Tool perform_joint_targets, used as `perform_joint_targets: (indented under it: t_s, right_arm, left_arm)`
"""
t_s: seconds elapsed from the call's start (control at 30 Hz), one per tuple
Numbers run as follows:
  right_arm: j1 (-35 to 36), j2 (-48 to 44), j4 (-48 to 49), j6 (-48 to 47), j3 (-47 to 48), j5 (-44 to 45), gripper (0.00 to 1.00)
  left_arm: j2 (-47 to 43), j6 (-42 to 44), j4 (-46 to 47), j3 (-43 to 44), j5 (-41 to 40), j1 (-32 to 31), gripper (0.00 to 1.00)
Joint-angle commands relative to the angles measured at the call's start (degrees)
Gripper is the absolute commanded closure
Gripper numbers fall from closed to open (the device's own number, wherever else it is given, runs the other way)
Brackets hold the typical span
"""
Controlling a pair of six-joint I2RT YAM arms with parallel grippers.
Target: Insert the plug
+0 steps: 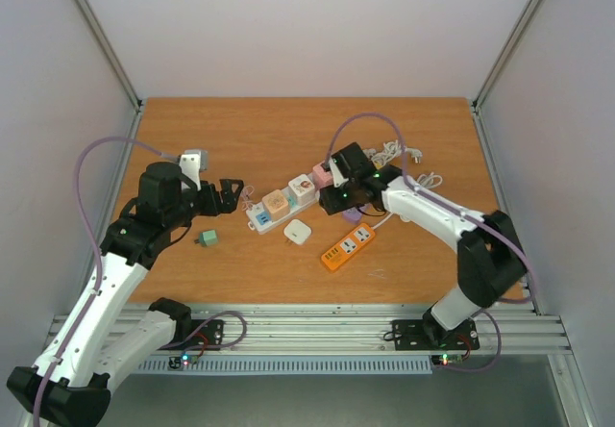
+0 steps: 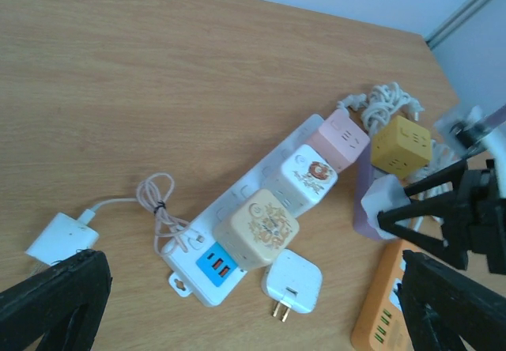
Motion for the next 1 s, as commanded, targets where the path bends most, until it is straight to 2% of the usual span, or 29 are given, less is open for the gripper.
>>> perform_joint_targets:
  t_s: [0.0,0.1,0.3,0.5,0.67,0.87,0.97]
  right_arm:
    - [-0.2,-7.82,6.15,15.84,-2.59,-5.6,0.5]
    - [-0.2,-12.49,11.46,25.18,-4.61,-9.88,0.5]
    - [-0.12,-16.39,16.55,32.02,-4.64,-20.32,0.5]
    - [-0.12,-16.85,13.54,32.17,-1.96,-33.62,0.51]
    - [-0.14,-16.88,13.72,32.85,-0.75,-43.34,0.51]
    - [-0.11,-14.93,16.33,32.4,1.05,-52.88,0.51]
    - [-0.12,-14.1,21.23,35.18,0.95,-56.76,0.51]
  left_arm:
    - [-0.28,-0.24,3.7,0.01,5.44,0.21,0.01]
    - [-0.51,-2.86,4.39,-0.12,8.01,-0.04,0.01]
    - [-2.98,-10.94,9.28,-3.76,12.78,-2.07,0.01]
    - [-1.89,-17.5,17.75,-6.99,21.22,-3.48,0.01]
    - [0.35,-28.7,28.37,-8.27,29.87,-3.67,0.01]
    - [4.22,-38.37,28.65,-6.81,33.37,-3.67,0.01]
    - [5.97,-42.85,33.96,-8.19,37.07,-3.67,0.01]
